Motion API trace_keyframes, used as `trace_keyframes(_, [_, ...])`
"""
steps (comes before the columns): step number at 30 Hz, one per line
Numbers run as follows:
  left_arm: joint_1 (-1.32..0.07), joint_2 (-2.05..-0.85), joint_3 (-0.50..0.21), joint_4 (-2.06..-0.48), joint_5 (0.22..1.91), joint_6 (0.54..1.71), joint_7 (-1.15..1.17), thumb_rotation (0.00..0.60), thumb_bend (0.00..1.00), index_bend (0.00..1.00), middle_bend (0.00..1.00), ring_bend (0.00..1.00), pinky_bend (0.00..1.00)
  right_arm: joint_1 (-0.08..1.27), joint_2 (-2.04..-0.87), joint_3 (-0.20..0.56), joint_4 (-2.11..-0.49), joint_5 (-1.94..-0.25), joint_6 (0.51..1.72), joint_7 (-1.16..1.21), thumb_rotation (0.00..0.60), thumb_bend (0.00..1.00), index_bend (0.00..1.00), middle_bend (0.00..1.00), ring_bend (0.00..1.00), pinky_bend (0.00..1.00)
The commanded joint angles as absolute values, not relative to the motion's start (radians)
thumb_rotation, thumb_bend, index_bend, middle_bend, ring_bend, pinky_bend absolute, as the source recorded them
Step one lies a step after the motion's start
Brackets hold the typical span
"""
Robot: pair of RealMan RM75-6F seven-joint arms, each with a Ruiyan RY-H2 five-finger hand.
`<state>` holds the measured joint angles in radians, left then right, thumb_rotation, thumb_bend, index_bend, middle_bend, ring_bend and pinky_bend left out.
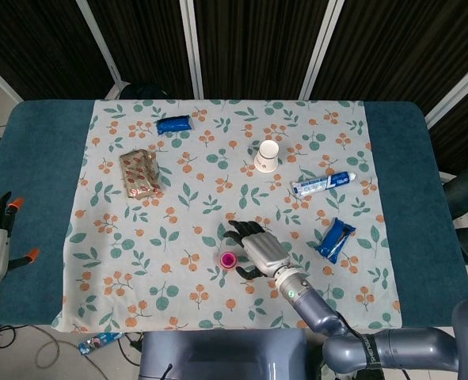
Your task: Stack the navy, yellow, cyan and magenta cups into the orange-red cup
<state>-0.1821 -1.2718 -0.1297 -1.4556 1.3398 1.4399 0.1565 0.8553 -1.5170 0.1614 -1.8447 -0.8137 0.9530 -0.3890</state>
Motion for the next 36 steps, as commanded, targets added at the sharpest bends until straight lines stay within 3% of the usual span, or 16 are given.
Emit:
trace_keyframes(1, [-0.182,-1.272,-0.130,-1.455,1.340,1.440,0.157,0.600,0.09,0.12,0.00,0.00,0.00,0.869,-1.497,0.151,-1.847,-0.800,0.924,-0.398,0.600,0.44,0.00,0.00,0.00,0.06])
trace_keyframes(12, [-0.180,-1.270,-0.132,-1.454,1.339,1.440,0.149,0.600,0.09,0.12,0.00,0.00,0.00,0.794,-1.363,0.134,-1.952,-0.941,1.054,-0.389,0.600,0.43,0.00,0.00,0.00,0.06])
trace_keyframes(16, [-0.179,-1.267,-0.132,-1.460,1.337,1.438,0.149,0.600,0.09,0.12,0.00,0.00,0.00,0.713,-1.241,0.078,-1.992,-1.073,1.138,-0.374,0.600,0.44,0.00,0.00,0.00,0.06])
trace_keyframes(22, [-0.175,-1.259,-0.130,-1.486,1.338,1.436,0.128,0.600,0.09,0.12,0.00,0.00,0.00,0.516,-1.115,-0.066,-1.925,-1.370,1.399,-0.373,0.600,0.43,0.00,0.00,0.00,0.06])
trace_keyframes(28, [-0.171,-1.239,-0.124,-1.515,1.338,1.422,0.104,0.600,0.09,0.12,0.00,0.00,0.00,0.319,-1.145,-0.170,-1.790,-1.505,1.633,-0.358,0.600,0.43,0.00,0.00,0.00,0.06])
trace_keyframes(36, [-0.162,-1.222,-0.118,-1.536,1.351,1.439,0.110,0.600,0.09,0.12,0.00,0.00,0.00,0.209,-1.203,-0.175,-1.636,-1.536,1.742,-0.297,0.600,0.43,0.00,0.00,0.00,0.06])
